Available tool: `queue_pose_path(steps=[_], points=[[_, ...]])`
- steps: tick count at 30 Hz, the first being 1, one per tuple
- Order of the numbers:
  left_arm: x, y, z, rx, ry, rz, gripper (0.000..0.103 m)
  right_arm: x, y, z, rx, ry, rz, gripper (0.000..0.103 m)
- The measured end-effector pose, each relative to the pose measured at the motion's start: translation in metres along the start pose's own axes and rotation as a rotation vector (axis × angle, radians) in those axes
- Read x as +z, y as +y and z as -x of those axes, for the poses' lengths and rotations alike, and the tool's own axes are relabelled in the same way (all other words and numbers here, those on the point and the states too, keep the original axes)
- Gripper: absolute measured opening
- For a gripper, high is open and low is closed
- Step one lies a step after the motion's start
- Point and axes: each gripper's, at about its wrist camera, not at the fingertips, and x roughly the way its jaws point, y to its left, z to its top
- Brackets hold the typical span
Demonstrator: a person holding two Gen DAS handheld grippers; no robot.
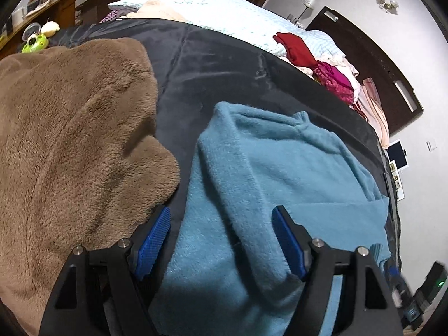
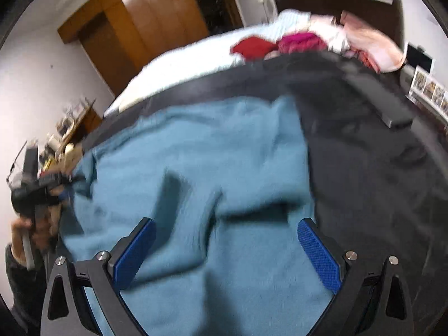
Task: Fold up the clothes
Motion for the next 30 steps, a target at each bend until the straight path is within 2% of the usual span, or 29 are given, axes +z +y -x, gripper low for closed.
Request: queue_pose_path(steps=[2,5,8,12,14,18,23,26,30], points=[[-0.001,-0.005,0.000,0.003,0.000,-0.010,0.078,0.009,0.020,-0.001,0.008,-0.025,0.036,0.103],[-0.003,-0.014,0.001,0.025,-0.008,-0.039,0.078,0.007,0.061,-0.022,-0.033,0.013,0.150,0.103],[-0.003,-0.017,0.001,0.040,-0.010,-0.060,0.078,-0.007,0.092,-0.053,-0.136,0.076,0.267,0.103],[-0.003,-0.014,0.013,0.082,-0.056,-0.109,0.078,-0.022,0.079,-0.064,-0.256,0.107,0.289,0.103],[-0.002,-0.011,0.020,0.111,-0.080,-0.129,0.078,-0.030,0.056,-0.052,-0.274,0.109,0.249,0.103],[-0.002,-0.005,0.024,0.105,-0.083,-0.135,0.078,-0.048,0.015,-0.021,-0.251,0.132,0.152,0.103],[-0.011,-0.006,0.022,0.097,-0.068,-0.138,0.078,-0.079,0.001,0.001,-0.184,0.177,0.121,0.103],[-0.015,-0.008,0.024,0.097,-0.064,-0.140,0.078,-0.086,-0.003,0.013,-0.121,0.160,0.121,0.103],[-0.017,-0.010,0.029,0.068,-0.053,-0.135,0.079,-0.078,-0.020,0.028,-0.019,0.112,0.042,0.103]])
